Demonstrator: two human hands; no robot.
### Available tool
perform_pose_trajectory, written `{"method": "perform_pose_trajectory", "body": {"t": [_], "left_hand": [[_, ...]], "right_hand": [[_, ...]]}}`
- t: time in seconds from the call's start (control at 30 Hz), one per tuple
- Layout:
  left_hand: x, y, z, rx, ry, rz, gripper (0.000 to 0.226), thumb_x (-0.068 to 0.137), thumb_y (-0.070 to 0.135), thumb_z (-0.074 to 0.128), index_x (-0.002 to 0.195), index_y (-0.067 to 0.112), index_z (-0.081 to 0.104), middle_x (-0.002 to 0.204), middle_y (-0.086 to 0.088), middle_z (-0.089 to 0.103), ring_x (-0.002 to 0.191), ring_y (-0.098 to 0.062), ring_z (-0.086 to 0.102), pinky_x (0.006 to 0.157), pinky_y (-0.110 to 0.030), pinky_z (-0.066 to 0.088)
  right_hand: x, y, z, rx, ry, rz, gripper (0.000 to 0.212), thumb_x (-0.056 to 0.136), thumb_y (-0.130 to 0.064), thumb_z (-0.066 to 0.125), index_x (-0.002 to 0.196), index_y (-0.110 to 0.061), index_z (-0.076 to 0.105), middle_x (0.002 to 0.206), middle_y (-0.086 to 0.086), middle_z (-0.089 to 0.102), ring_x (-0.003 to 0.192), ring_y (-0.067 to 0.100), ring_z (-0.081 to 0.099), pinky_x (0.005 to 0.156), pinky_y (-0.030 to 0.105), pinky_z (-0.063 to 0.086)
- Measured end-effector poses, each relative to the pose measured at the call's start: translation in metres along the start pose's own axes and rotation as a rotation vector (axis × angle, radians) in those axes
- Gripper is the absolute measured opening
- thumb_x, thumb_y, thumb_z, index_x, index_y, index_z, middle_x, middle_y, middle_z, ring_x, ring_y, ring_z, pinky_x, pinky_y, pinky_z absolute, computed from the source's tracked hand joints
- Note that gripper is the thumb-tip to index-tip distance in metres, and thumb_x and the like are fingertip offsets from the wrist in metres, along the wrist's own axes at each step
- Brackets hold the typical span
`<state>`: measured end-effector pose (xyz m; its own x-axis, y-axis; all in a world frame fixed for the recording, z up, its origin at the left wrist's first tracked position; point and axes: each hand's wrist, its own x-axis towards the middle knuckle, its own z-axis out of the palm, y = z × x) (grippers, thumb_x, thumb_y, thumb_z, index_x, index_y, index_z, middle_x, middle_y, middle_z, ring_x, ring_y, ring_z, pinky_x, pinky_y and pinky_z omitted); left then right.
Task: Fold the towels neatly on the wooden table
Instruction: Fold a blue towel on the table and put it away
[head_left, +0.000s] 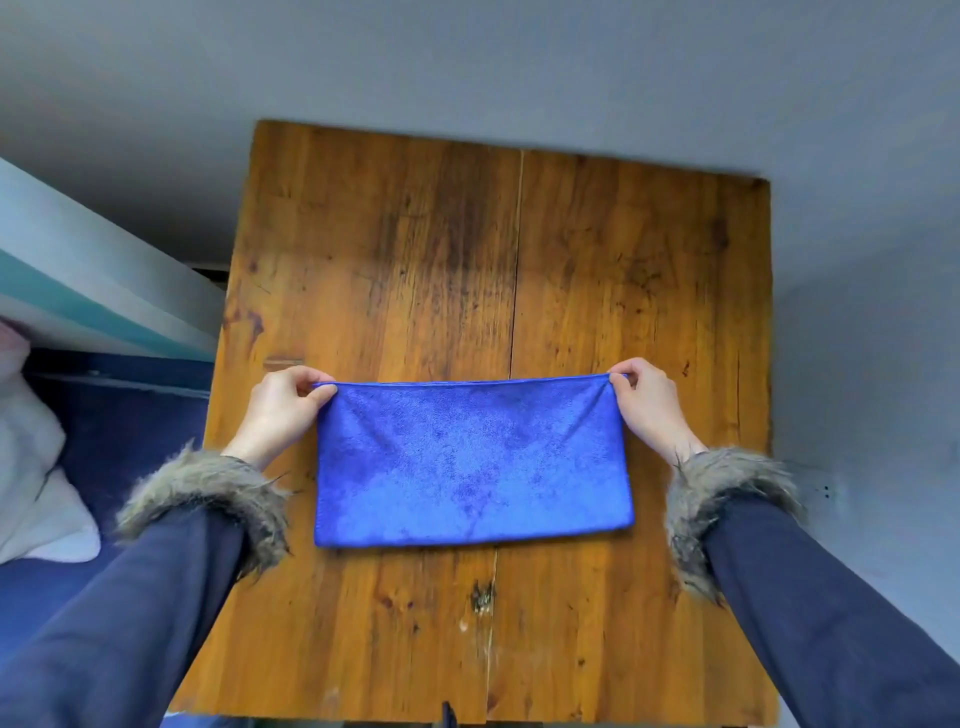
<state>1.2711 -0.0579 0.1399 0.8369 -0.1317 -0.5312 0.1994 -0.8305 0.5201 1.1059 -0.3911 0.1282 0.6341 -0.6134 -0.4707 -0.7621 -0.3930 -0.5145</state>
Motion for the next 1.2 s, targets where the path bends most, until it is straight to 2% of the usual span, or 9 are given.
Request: {"method": "perform_pose_trajectory", "body": {"t": [0.13, 0.23, 0.3, 0.4, 0.5, 0.6, 0.7, 1.0, 1.2], "left_hand": [[0.004, -0.01, 0.008, 0.012, 0.053, -0.019, 0.011, 0.087, 0.014, 0.06, 0.098, 0.011, 0.063, 0.088, -0.005, 0.06, 0.081, -0.02, 0.052, 0.076, -0.029, 0.038], [-0.005, -0.019, 0.012, -0.056, 0.179, -0.002, 0.031, 0.086, 0.016, 0.062, 0.114, 0.008, 0.051, 0.101, -0.01, 0.055, 0.089, -0.025, 0.054, 0.086, -0.034, 0.042], [-0.02, -0.025, 0.017, 0.03, 0.296, 0.105, 0.036, 0.088, 0.016, 0.058, 0.121, 0.006, 0.046, 0.115, -0.016, 0.05, 0.102, -0.031, 0.05, 0.092, -0.039, 0.038], [-0.051, -0.03, 0.038, 0.236, 0.376, 0.294, 0.04, 0.089, 0.015, 0.048, 0.128, 0.007, 0.044, 0.128, -0.018, 0.047, 0.118, -0.035, 0.042, 0.096, -0.049, 0.033], [-0.081, -0.032, 0.076, 0.407, 0.222, 0.482, 0.048, 0.087, 0.025, 0.038, 0.134, 0.015, 0.04, 0.143, -0.015, 0.038, 0.134, -0.033, 0.029, 0.105, -0.054, 0.024], [-0.091, -0.032, 0.111, 0.559, 0.095, 0.567, 0.053, 0.086, 0.035, 0.038, 0.138, 0.026, 0.035, 0.152, -0.011, 0.027, 0.141, -0.03, 0.017, 0.109, -0.061, 0.011], [-0.08, -0.042, 0.119, 0.622, 0.107, 0.533, 0.056, 0.087, 0.043, 0.038, 0.142, 0.03, 0.031, 0.155, -0.008, 0.02, 0.143, -0.029, 0.011, 0.11, -0.061, 0.002], [-0.069, -0.061, 0.117, 0.72, 0.209, 0.588, 0.057, 0.09, 0.045, 0.033, 0.144, 0.027, 0.029, 0.155, -0.006, 0.02, 0.143, -0.027, 0.013, 0.112, -0.06, 0.006], [-0.08, -0.068, 0.101, 0.41, 0.321, 0.485, 0.046, 0.091, 0.027, 0.037, 0.136, 0.016, 0.038, 0.148, -0.012, 0.032, 0.139, -0.029, 0.022, 0.111, -0.055, 0.009]], "right_hand": [[-0.001, -0.002, 0.006, 0.031, 0.026, 0.026, 0.016, 0.094, -0.014, 0.048, 0.101, -0.006, 0.06, 0.086, 0.005, 0.06, 0.088, 0.023, 0.055, 0.067, 0.022, 0.029], [-0.013, 0.0, 0.008, 0.121, 0.086, 0.091, 0.022, 0.094, -0.021, 0.052, 0.11, -0.007, 0.055, 0.081, 0.003, 0.06, 0.081, 0.017, 0.052, 0.069, 0.024, 0.032], [-0.028, 0.007, 0.012, 0.114, 0.168, 0.092, 0.027, 0.093, -0.025, 0.052, 0.115, -0.01, 0.051, 0.09, 0.003, 0.058, 0.088, 0.019, 0.053, 0.082, 0.033, 0.042], [-0.06, 0.016, 0.029, -0.116, 0.321, -0.095, 0.033, 0.093, -0.026, 0.045, 0.121, -0.009, 0.051, 0.117, 0.01, 0.055, 0.111, 0.027, 0.049, 0.096, 0.04, 0.036], [-0.09, 0.013, 0.063, -0.286, 0.282, -0.398, 0.045, 0.09, -0.026, 0.039, 0.131, -0.008, 0.046, 0.135, 0.013, 0.05, 0.129, 0.027, 0.039, 0.108, 0.042, 0.025], [-0.1, 0.01, 0.1, -0.38, 0.193, -0.528, 0.052, 0.089, -0.031, 0.042, 0.139, -0.017, 0.038, 0.147, 0.01, 0.037, 0.139, 0.025, 0.025, 0.114, 0.048, 0.014], [-0.087, 0.025, 0.11, -0.452, 0.192, -0.52, 0.055, 0.09, -0.037, 0.043, 0.141, -0.018, 0.036, 0.151, 0.01, 0.03, 0.141, 0.025, 0.022, 0.115, 0.047, 0.014], [-0.068, 0.054, 0.103, -0.534, 0.288, -0.612, 0.052, 0.092, -0.038, 0.039, 0.14, -0.018, 0.038, 0.15, 0.01, 0.033, 0.14, 0.024, 0.023, 0.115, 0.046, 0.016], [-0.081, 0.042, 0.103, -0.517, 0.269, -0.567, 0.057, 0.091, -0.043, 0.039, 0.142, -0.019, 0.036, 0.153, 0.01, 0.027, 0.142, 0.026, 0.018, 0.115, 0.052, 0.008]]}}
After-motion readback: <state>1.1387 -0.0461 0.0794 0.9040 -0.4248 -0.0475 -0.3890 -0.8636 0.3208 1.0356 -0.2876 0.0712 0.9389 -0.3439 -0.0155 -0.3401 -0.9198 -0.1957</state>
